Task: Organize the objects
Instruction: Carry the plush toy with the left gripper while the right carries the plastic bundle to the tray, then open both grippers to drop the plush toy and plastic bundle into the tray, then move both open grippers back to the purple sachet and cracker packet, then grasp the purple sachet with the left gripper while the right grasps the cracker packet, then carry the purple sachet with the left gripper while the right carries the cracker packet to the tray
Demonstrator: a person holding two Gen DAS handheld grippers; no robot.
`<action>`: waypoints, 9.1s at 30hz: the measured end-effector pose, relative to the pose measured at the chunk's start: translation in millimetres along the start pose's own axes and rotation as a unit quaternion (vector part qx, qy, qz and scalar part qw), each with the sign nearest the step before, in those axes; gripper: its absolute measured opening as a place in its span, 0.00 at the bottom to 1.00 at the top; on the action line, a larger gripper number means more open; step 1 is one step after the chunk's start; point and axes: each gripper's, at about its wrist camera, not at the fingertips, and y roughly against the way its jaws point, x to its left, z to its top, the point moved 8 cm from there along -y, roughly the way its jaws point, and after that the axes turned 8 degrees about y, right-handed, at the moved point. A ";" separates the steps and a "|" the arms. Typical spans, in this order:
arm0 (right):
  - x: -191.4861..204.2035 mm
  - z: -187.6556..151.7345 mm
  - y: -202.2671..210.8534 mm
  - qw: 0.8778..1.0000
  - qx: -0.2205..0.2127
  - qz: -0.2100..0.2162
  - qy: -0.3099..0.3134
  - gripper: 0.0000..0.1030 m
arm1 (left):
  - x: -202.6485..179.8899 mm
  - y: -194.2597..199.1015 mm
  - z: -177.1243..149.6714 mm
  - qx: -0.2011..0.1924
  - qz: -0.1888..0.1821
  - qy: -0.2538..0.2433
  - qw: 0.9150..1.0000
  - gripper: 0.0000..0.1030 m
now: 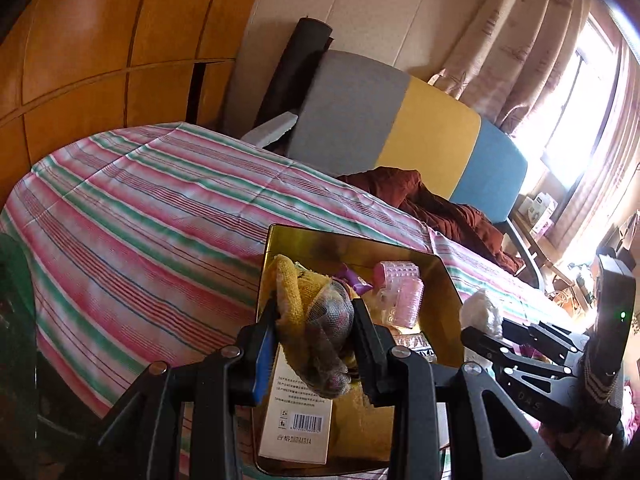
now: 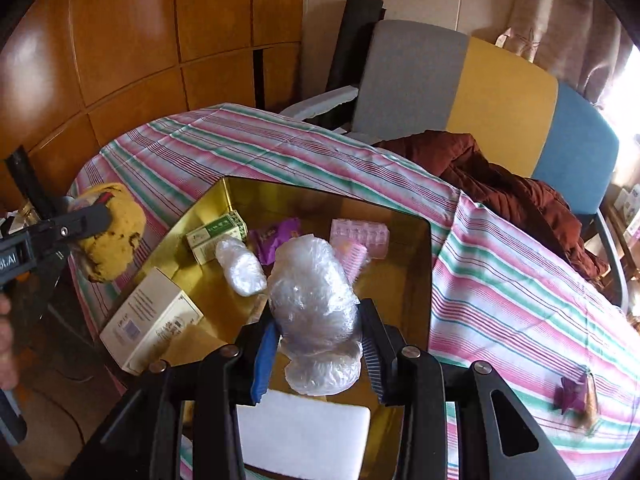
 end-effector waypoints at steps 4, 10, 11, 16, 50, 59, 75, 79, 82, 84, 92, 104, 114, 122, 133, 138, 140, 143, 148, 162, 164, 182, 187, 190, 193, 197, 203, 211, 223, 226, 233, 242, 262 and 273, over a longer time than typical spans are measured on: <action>7.5 8.1 -7.8 1.000 0.000 0.013 -0.001 0.38 | -5.5 -9.6 2.0 0.004 0.001 -0.011 1.000 0.33; 12.5 10.6 -17.9 0.999 0.009 0.030 -0.010 0.38 | -15.7 -28.2 0.0 0.022 -0.004 -0.026 0.999 0.34; 12.5 10.9 -19.7 0.999 0.011 0.033 -0.012 0.38 | -16.9 -31.5 0.0 0.025 -0.003 -0.027 0.999 0.34; 13.4 11.9 -29.8 0.998 0.019 0.045 -0.024 0.38 | -19.5 -44.9 2.2 0.034 -0.003 -0.033 0.999 0.37; 29.1 4.8 9.8 0.999 -0.030 0.030 -0.026 0.96 | -15.3 5.7 -26.1 -0.032 0.105 -0.070 0.991 0.47; 14.5 -7.4 19.6 0.999 -0.037 0.003 -0.033 0.99 | -30.4 10.8 -37.2 -0.028 0.098 -0.091 0.991 0.47; -38.7 -32.6 32.8 0.996 -0.032 -0.038 -0.077 1.00 | -60.9 5.4 -59.5 -0.003 0.076 -0.126 0.989 0.47; -58.9 -42.8 34.8 0.994 -0.025 -0.055 -0.089 1.00 | -70.9 4.0 -63.5 -0.001 0.069 -0.138 0.988 0.47; -77.9 -52.4 36.4 0.993 -0.016 -0.070 -0.097 1.00 | -77.8 2.2 -66.1 0.003 0.064 -0.145 0.987 0.47; -93.9 -60.7 38.0 0.991 -0.011 -0.078 -0.104 1.00 | -83.7 1.2 -67.6 0.005 0.060 -0.152 0.987 0.47; -180.4 -109.8 48.6 0.977 0.026 -0.118 -0.177 1.00 | -111.1 -5.7 -75.8 0.015 0.034 -0.177 0.983 0.47; -358.8 -212.4 96.9 0.905 0.046 -0.207 -0.370 1.00 | -162.1 -21.1 -94.0 0.041 -0.001 -0.218 0.975 0.47; -405.0 -276.9 89.9 0.849 0.057 -0.206 -0.484 1.00 | -243.4 -44.7 -126.3 0.074 -0.050 -0.279 0.956 0.47; -405.7 -279.6 94.7 0.839 0.040 -0.191 -0.507 1.00 | -330.1 -72.1 -165.8 0.115 -0.105 -0.341 0.927 0.51; -407.6 -283.1 95.5 0.830 0.025 -0.162 -0.533 1.00 | -416.2 -129.6 -209.4 0.155 -0.157 -0.415 0.883 0.56; -405.4 -281.2 93.6 0.833 0.022 -0.150 -0.533 1.00 | -441.5 -159.5 -228.1 0.168 -0.169 -0.450 0.861 0.58; -405.2 -282.3 93.4 0.831 0.021 -0.144 -0.537 1.00 | -447.7 -174.3 -234.7 0.180 -0.171 -0.455 0.855 0.59; -404.5 -283.0 91.5 0.829 0.020 -0.135 -0.542 1.00 | -454.3 -190.6 -240.3 0.188 -0.170 -0.464 0.849 0.59; -402.6 -282.4 89.5 0.830 0.022 -0.130 -0.542 1.00 | -470.2 -207.5 -247.5 0.190 -0.178 -0.483 0.836 0.59; -402.6 -285.4 84.0 0.832 0.042 -0.143 -0.535 1.00 | -433.3 -211.0 -247.3 0.231 -0.148 -0.391 0.878 0.32; -401.6 -285.1 83.0 0.834 0.047 -0.147 -0.530 1.00 | -413.1 -200.5 -243.8 0.229 -0.131 -0.368 0.892 0.32; -391.6 -251.0 17.8 0.916 0.188 -0.142 -0.326 1.00 | -351.2 -174.5 -244.2 0.213 -0.113 -0.308 0.920 0.34; -396.3 -252.8 -10.7 0.925 0.214 -0.119 -0.292 0.93 | -350.6 -177.6 -242.6 0.220 -0.123 -0.295 0.922 0.35; -391.7 -259.8 -17.3 0.922 0.228 -0.110 -0.294 0.70 | -349.7 -177.0 -242.4 0.218 -0.127 -0.296 0.921 0.35; -375.5 -253.5 -9.5 0.927 0.220 -0.089 -0.290 0.44 | -348.2 -173.7 -243.2 0.213 -0.130 -0.296 0.922 0.35; -338.0 -252.0 -3.2 0.932 0.226 -0.074 -0.272 0.44 | -348.0 -171.8 -244.4 0.202 -0.127 -0.306 0.922 0.35; -299.2 -255.4 7.6 0.938 0.211 -0.080 -0.262 0.44 | -346.7 -168.5 -247.1 0.183 -0.124 -0.321 0.921 0.35; -304.3 -253.4 9.0 0.943 0.203 -0.087 -0.248 0.44 | -344.5 -166.5 -247.8 0.172 -0.118 -0.323 0.923 0.35; -301.7 -244.1 0.7 0.945 0.200 -0.087 -0.243 0.44 | -342.5 -163.4 -249.8 0.159 -0.112 -0.328 0.924 0.35; -301.4 -240.3 -4.1 0.946 0.197 -0.089 -0.241 0.44 | -341.6 -161.3 -247.1 0.162 -0.101 -0.324 0.926 0.33; -301.8 -236.6 -6.4 0.949 0.191 -0.089 -0.236 0.44 | -341.7 -133.1 -222.6 0.130 -0.102 -0.317 0.934 0.33; -284.8 -227.5 -11.4 0.957 0.185 -0.063 -0.213 0.44 | -329.3 -91.8 -187.0 0.087 -0.095 -0.304 0.944 0.33; -239.1 -210.3 -17.4 0.970 0.181 -0.008 -0.160 0.44 | -273.3 -60.9 -167.1 0.088 -0.073 -0.271 0.956 0.33; -201.2 -174.6 -1.6 0.976 0.144 0.008 -0.162 0.43 | -222.4 -48.1 -140.4 0.086 -0.060 -0.219 0.970 0.33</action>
